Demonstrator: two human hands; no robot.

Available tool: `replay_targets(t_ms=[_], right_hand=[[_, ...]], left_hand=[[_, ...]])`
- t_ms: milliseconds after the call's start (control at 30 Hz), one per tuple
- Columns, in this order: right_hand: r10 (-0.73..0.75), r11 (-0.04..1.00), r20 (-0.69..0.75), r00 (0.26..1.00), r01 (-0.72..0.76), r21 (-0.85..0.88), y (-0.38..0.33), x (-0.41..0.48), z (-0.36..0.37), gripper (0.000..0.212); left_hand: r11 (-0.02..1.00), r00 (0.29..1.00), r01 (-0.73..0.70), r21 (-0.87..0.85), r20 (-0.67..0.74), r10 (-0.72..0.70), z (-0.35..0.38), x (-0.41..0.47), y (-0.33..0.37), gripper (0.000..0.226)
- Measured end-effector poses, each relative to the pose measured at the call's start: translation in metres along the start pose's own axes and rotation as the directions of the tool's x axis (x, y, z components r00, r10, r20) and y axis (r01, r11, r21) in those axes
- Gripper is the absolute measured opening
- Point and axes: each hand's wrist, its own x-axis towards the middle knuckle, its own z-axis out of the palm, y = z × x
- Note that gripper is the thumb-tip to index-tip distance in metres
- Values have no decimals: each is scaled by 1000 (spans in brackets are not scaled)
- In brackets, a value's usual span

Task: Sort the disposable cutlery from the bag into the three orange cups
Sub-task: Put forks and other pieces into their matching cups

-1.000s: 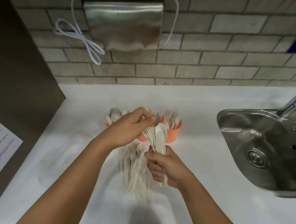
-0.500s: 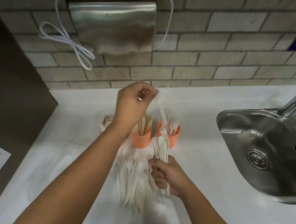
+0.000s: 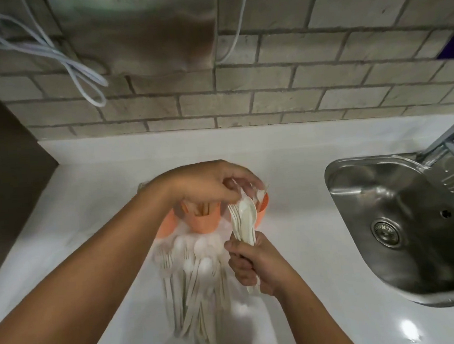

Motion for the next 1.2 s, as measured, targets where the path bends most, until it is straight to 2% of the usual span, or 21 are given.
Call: replay_targets(t_ms=[33,100,267,400,467,533,633,700,867,1033,1100,1200], right_hand=[[12,1000,31,999,-12,11,-1,1,-1,32],[41,998,113,993,-46,43,-3,3,-3,29],[100,993,267,959,-113,34,-8,3,-3,22],[99,995,313,945,-97,-22,-11,2,-3,18],[99,995,299,949,-89,-46,-10,2,-4,20],[103,993,254,962,-84,-82,-9,2,-6,23],[99,987,177,979,-73,-145,-4,4,-10,26],[97,984,116,989,-77,-163,-1,5,-12,27],[66,979,51,997,-55,-195,0,10,-10,35],[68,962,1,998,-65,-266,-2,21,9,40],[69,961,-21,997,-73,-268,-4,24,17,41],[69,959,-42,997,-78,-272,-7,27,29,44]], left_hand=[[1000,995,4,11,99,-5,-2,-4,4,52],[998,987,4,62,162,-14,-4,-10,9,48],[993,994,-1,120,109,-13,-10,-13,13,24],[997,1000,17,80,13,-18,-19,-18,13,21],[996,993,10,93,-121,1,-25,-23,11,20],[995,952,-16,103,-304,47,-34,-31,12,19],[991,812,-23,130,-576,94,-57,-58,16,18],[976,726,53,213,-679,109,-74,-83,17,15],[863,689,353,362,-724,21,-96,-129,-5,16],[826,635,484,289,-765,-104,-97,-146,-23,23],[804,653,508,309,-747,-125,-94,-140,-31,22],[736,725,542,406,-668,-166,-84,-123,-46,18]])
